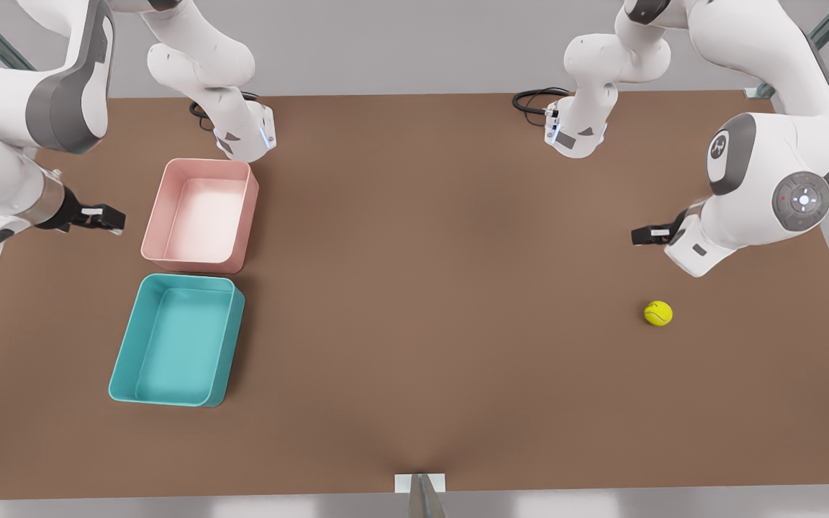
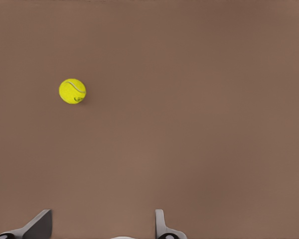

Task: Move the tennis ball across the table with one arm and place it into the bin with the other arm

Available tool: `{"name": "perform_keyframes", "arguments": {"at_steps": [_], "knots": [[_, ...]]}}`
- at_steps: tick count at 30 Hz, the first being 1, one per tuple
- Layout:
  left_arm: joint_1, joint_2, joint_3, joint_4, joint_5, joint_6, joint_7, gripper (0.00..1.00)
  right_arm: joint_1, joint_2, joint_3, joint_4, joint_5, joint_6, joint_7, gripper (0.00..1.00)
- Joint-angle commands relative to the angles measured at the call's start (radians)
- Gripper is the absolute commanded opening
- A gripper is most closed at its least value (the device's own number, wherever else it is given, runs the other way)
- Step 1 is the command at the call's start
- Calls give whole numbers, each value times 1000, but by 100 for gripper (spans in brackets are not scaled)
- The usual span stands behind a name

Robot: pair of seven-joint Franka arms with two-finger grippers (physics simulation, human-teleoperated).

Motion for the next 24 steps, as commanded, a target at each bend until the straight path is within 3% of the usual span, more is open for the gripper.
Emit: {"name": "perform_keyframes", "arguments": {"at_steps": [1,2,4,5,11,13,21,24], "knots": [[0,-1,0,-3,1,49,-155,100,-4,-3,-2,-3,7,49,-9,100],[0,-1,0,-3,1,49,-155,100,-9,-1,-2,-1,10,49,-8,100],[2,9,9,-26,7,70,-18,27,-8,5,-4,-3,10,43,-21,100],[6,31,30,-32,7,107,146,21,-6,17,-4,-3,17,44,-23,100],[159,259,60,-49,50,457,1785,21,-6,57,-5,5,42,98,-3,100],[224,293,60,-86,47,549,2023,21,-8,54,-10,2,43,97,-6,100],[281,328,106,-323,48,869,2164,21,-9,65,-11,2,43,89,-6,100],[282,344,130,-369,45,872,2313,21,-23,74,-11,3,69,93,-18,100]]}}
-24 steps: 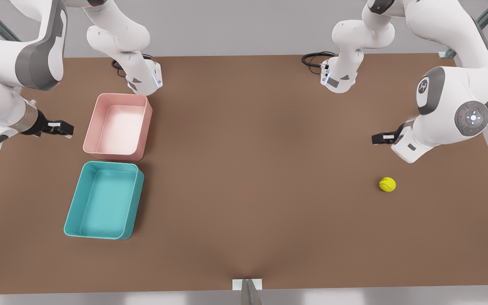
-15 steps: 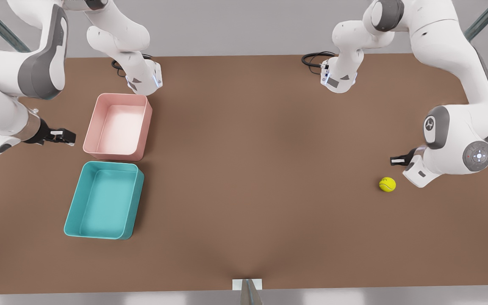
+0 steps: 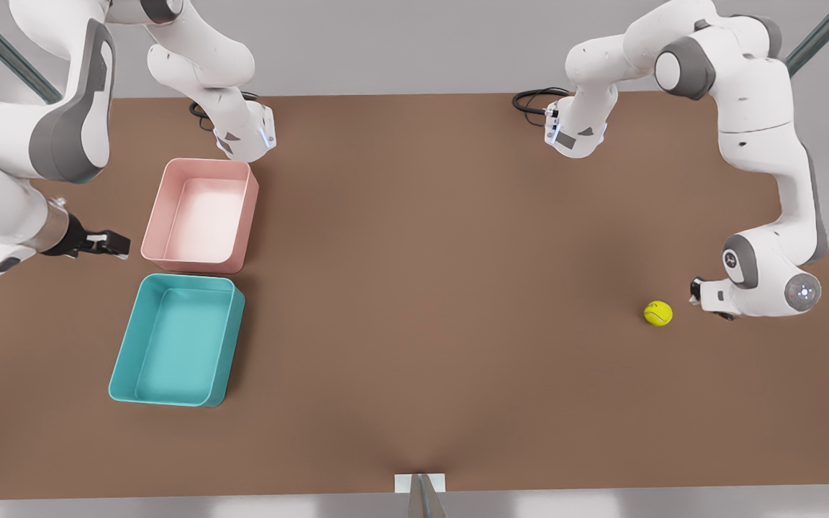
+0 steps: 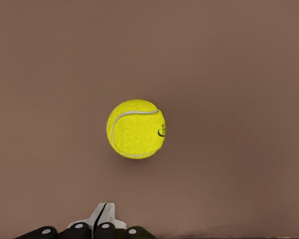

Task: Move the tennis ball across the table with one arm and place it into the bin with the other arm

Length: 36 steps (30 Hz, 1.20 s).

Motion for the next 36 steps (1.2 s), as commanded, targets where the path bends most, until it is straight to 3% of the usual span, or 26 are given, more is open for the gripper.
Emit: {"name": "perform_keyframes", "arguments": {"at_steps": [1,9,14,32,35,36], "knots": [[-1,11,4,-11,0,155,1031,21,-8,2,-2,0,16,6,-11,100],[7,55,5,-22,6,176,1033,21,-6,9,0,2,23,6,-13,100],[13,55,21,-25,6,126,484,21,-8,10,0,0,25,7,-13,100],[-37,95,33,-14,52,161,628,21,-11,18,0,-2,37,7,-16,100],[-134,87,13,-25,52,155,205,21,-11,22,0,0,37,7,-16,100],[-162,84,-49,-23,52,149,-40,21,-11,24,0,0,37,7,-16,100]]}}
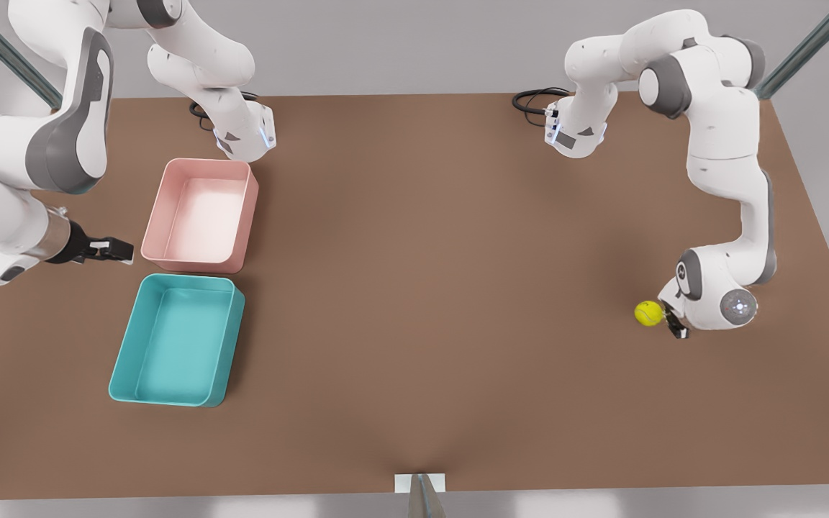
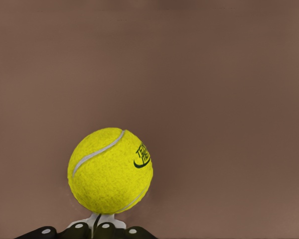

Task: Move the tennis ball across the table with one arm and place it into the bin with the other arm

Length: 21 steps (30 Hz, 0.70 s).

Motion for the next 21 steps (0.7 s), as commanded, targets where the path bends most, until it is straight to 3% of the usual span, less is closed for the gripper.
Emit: {"name": "perform_keyframes", "arguments": {"at_steps": [1,3,7,8,9,10,11,12,14,19,21], "knots": [[-33,-18,-97,13,-17,-11,-775,21,0,0,0,1,1,0,-3,100],[-43,-27,-112,59,-275,-76,-958,21,0,0,0,1,1,0,-3,100],[-49,-52,-106,69,-266,-89,-980,21,0,0,0,-1,2,0,-3,100],[-69,-102,-85,69,-266,-164,-1196,21,0,2,0,-1,2,0,-3,100],[-159,-222,-11,98,-251,-366,-1560,21,0,2,-2,1,2,0,-3,100],[-181,-268,-10,226,-165,-600,-1754,21,0,2,0,1,2,0,-3,100],[-190,-280,-8,358,-149,-812,-1770,100,0,2,0,-1,4,0,-2,100],[-219,-312,-5,364,-130,-879,-1779,100,0,8,0,2,10,0,-3,100],[-236,-349,-26,535,-122,-971,-2172,100,3,29,0,8,27,3,-2,100],[-233,-386,-59,540,-156,-1005,-2006,100,84,213,11,119,30,147,26,100],[-236,-380,-71,533,-151,-1007,-2006,100,176,311,11,177,65,230,197,100]]}}
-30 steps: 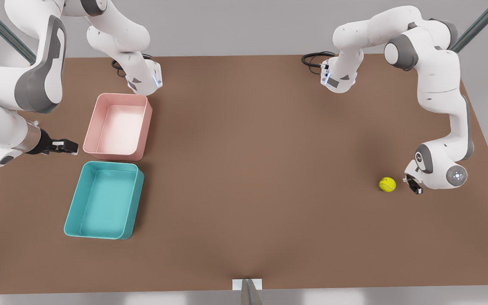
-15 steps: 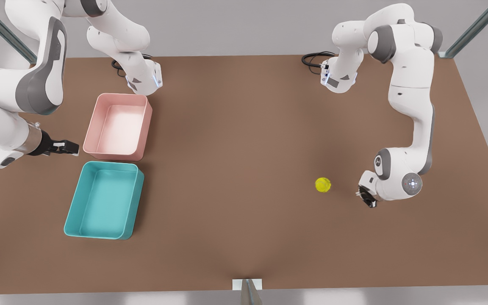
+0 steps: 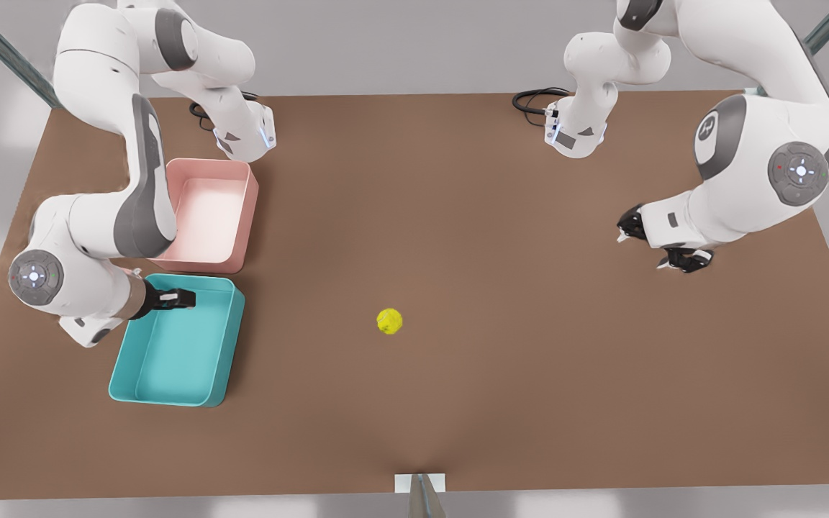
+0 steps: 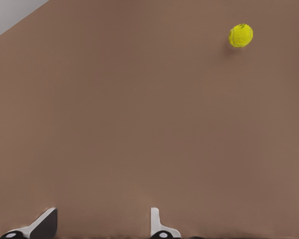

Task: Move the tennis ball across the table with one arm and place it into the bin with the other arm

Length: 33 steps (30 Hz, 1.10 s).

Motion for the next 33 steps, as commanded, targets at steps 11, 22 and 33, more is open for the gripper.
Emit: {"name": "perform_keyframes", "arguments": {"at_steps": [11,22,33], "knots": [[6,14,-23,-6,48,-67,-817,100,320,350,0,93,20,586,728,100],[9,20,-23,-15,43,-69,-816,100,435,350,0,-85,26,675,787,100],[10,29,-23,-15,43,-70,-816,100,444,269,5,-281,23,747,784,100]]}}
